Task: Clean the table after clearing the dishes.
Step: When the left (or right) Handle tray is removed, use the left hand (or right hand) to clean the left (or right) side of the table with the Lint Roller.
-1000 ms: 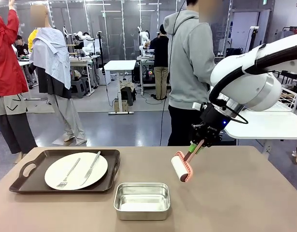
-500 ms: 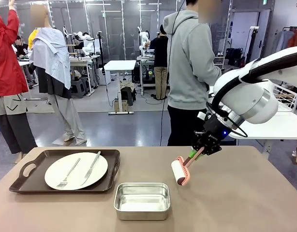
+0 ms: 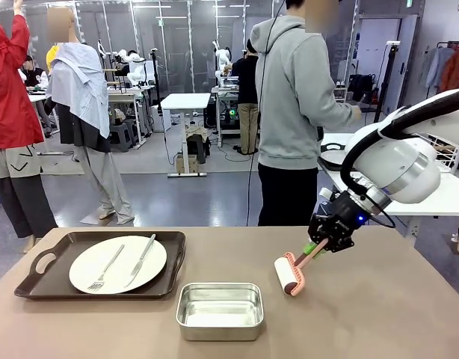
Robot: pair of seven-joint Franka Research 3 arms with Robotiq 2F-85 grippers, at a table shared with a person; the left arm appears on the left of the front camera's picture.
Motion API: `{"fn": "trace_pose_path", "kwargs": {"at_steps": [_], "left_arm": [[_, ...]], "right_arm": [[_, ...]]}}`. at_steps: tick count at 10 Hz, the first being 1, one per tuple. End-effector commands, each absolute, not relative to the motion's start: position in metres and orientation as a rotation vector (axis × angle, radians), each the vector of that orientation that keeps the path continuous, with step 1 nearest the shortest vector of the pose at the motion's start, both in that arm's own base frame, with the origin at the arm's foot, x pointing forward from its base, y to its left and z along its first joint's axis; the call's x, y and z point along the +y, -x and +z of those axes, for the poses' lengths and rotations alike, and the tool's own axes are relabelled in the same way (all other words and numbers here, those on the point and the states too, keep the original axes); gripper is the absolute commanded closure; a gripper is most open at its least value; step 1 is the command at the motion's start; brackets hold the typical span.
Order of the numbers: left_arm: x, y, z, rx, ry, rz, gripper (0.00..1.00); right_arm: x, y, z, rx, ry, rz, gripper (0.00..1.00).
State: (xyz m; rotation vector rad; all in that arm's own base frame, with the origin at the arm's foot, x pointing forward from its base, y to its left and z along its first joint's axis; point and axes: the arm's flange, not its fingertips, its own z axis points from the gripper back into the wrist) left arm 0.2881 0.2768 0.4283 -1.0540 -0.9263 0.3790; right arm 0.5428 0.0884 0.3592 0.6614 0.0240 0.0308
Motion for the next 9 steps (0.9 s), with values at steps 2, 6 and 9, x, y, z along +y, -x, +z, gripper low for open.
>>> {"fn": "trace_pose_path", "kwargs": {"at_steps": [2,6,9], "left_arm": [[0.280,-0.287,0.430,-0.938,1.067,0.374,0.00],[0.280,-0.287,0.430,-0.938,1.067,0.374,0.00],[0.280,-0.287,0.430,-0.938,1.067,0.374,0.00]], "right_arm": [[0.028,-0.526,0.337,-0.017,-0.531,-0.087,0.79],[-0.045,-0.489,0.358,-0.146,-0.339,-0.216,0.79],[-0.096,-0.483,0.373,-0.132,-0.271,-0.361,0.79]]}}
